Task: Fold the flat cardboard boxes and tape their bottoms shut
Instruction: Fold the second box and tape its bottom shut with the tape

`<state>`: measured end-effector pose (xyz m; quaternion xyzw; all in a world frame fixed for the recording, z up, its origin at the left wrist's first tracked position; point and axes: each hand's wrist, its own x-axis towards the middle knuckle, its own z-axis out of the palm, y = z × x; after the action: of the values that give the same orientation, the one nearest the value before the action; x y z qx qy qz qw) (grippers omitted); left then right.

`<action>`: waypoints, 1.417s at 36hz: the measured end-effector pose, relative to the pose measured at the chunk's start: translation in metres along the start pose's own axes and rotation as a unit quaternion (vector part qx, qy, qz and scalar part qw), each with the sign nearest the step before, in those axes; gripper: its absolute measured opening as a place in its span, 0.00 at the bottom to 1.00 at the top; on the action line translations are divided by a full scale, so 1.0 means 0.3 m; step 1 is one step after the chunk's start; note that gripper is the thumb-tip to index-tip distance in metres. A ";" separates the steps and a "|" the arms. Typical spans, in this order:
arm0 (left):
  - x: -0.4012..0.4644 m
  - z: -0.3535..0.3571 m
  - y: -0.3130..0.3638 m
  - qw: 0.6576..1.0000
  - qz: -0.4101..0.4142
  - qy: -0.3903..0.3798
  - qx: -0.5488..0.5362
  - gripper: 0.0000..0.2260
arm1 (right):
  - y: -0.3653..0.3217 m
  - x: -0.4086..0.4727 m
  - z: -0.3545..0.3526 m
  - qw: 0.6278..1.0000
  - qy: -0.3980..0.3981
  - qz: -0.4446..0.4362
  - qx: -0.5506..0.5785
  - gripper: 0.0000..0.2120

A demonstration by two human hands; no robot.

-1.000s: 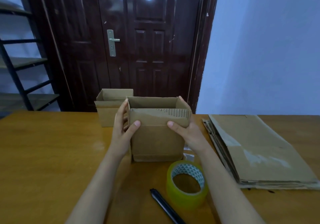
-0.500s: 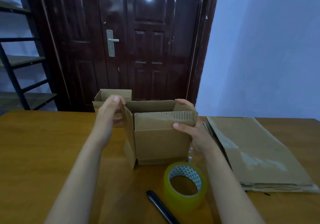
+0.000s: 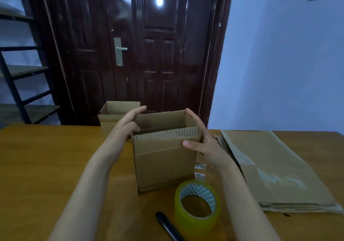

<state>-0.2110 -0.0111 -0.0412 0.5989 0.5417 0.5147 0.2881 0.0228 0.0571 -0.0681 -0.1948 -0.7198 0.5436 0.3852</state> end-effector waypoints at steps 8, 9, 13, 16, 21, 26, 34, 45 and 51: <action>0.156 0.045 -0.010 0.992 -0.069 -0.020 0.105 0.32 | 0.012 0.000 -0.013 1.000 0.005 0.020 -0.003 0.38; 0.156 0.037 -0.034 0.990 -0.067 -0.008 0.121 0.32 | 0.013 0.001 -0.013 1.000 0.006 0.019 -0.004 0.38; 0.130 0.022 -0.054 0.994 -0.045 0.025 0.095 0.21 | 0.019 0.009 -0.003 1.000 0.011 0.017 0.009 0.35; 0.028 0.081 0.003 0.998 0.022 0.057 0.019 0.11 | 0.025 0.012 -0.003 0.999 0.025 0.017 0.011 0.35; 0.007 0.074 -0.003 0.995 0.064 0.070 0.029 0.14 | 0.023 0.008 -0.021 1.000 0.028 0.012 0.006 0.35; 0.009 0.044 0.001 0.997 0.047 0.052 0.039 0.19 | 0.009 0.004 -0.024 1.000 0.016 0.010 0.001 0.34; -0.010 0.046 0.013 0.997 0.048 0.022 0.049 0.25 | 0.007 -0.001 -0.019 0.999 0.011 0.007 -0.042 0.33; 0.160 0.047 -0.104 0.988 -0.019 0.145 -0.049 0.35 | 0.003 -0.005 0.008 0.998 0.038 0.023 -0.041 0.34; 0.015 0.130 -0.083 0.964 0.133 0.216 -0.074 0.11 | 0.000 -0.005 0.018 0.997 0.056 0.023 -0.040 0.32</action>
<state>-0.1842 0.0075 -0.0743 0.5172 0.4670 0.7042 0.1361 0.0196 0.0528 -0.0691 -0.2567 -0.7134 0.5114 0.4046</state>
